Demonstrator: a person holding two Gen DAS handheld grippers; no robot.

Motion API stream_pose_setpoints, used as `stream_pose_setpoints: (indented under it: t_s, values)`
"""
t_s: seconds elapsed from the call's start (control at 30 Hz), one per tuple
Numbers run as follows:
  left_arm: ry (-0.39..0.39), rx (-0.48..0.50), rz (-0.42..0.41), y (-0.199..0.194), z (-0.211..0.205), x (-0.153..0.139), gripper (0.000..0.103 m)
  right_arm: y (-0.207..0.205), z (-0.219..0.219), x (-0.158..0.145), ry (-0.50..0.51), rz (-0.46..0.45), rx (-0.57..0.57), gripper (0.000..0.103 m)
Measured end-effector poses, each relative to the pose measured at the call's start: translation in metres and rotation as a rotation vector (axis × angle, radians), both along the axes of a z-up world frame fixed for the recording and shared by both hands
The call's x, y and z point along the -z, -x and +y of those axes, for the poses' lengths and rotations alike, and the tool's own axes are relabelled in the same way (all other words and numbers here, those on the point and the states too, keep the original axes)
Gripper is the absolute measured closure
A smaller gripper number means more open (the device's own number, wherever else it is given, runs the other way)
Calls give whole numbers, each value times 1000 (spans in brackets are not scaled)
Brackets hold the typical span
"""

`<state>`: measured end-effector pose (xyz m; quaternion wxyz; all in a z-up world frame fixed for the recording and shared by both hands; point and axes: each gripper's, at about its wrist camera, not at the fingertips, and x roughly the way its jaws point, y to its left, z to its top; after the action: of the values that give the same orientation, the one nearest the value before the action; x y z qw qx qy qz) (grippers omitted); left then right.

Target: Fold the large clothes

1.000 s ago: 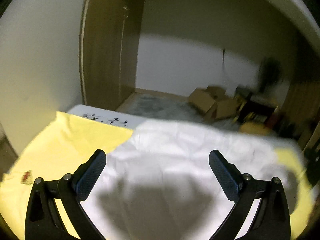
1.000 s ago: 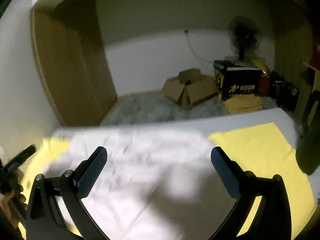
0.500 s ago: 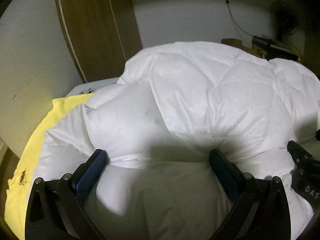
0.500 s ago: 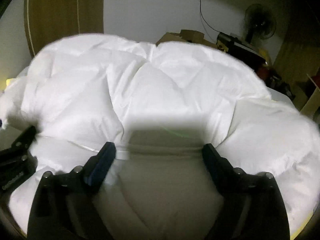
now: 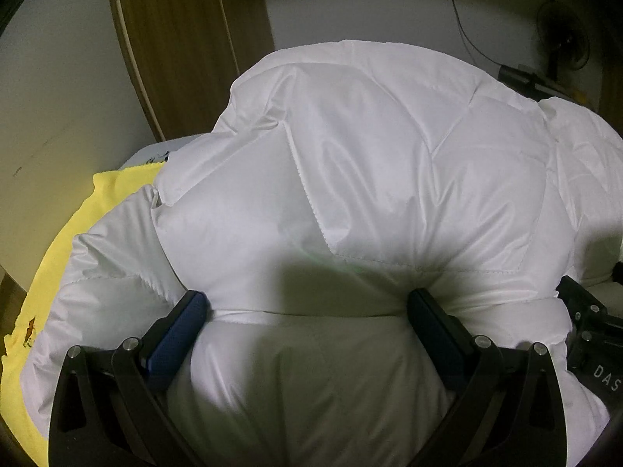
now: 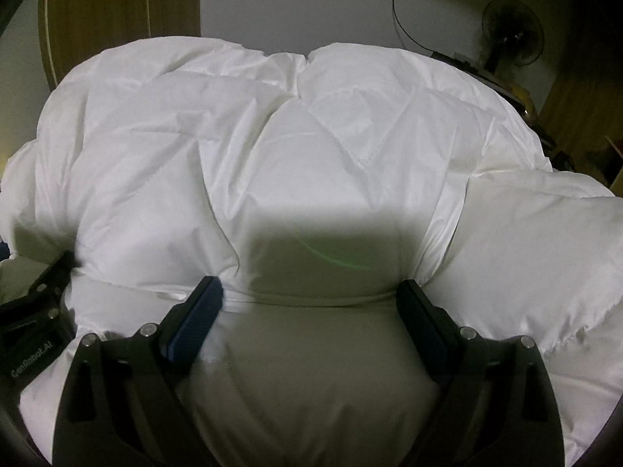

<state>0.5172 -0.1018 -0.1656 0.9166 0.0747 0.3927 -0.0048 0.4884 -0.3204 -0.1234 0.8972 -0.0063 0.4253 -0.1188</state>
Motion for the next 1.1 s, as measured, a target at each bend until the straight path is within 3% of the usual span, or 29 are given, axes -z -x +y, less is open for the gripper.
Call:
stream_pose_setpoints:
  t_s: [0.5,0.57,0.6,0.63,0.67,0.77,0.8,0.83,0.9,0.97,1.07,1.1]
  values:
    - [32,14,26,-5,6,-2,0,-1,2,3,-12,-9,-4,12]
    - [63,46,115,-13,14,-11,0,-2,0,-1,-34,23,-29,11]
    - [126,47,157,-15,23,-23,0,-3,-6,-8,-63,67,-60,12]
    - [198,56,150,-16,33,-42,0,-2,-12,-16,-92,82,-56,15]
    - [210,66,94,-18,40,-65,0,6,-25,-36,-152,54,-34,15]
    - [118,35,-121,-33,50,-117,0,19,-56,-94,-135,-108,32,12]
    - [121,20,-128,-41,53,-121,0,17,-67,-107,-97,-133,73,2]
    - [145,12,-107,-53,57,-120,0,10,-79,-113,-79,-130,110,0]
    - [182,4,-36,-76,62,-101,0,-9,-108,-105,-141,-66,156,0]
    - [132,-1,33,-92,62,-70,0,-25,-124,-81,-199,2,171,1]
    - [90,31,127,-105,63,-23,0,-37,-125,-44,-137,78,168,0]
    - [117,29,128,-105,66,-16,0,-41,-126,-31,-124,96,161,0]
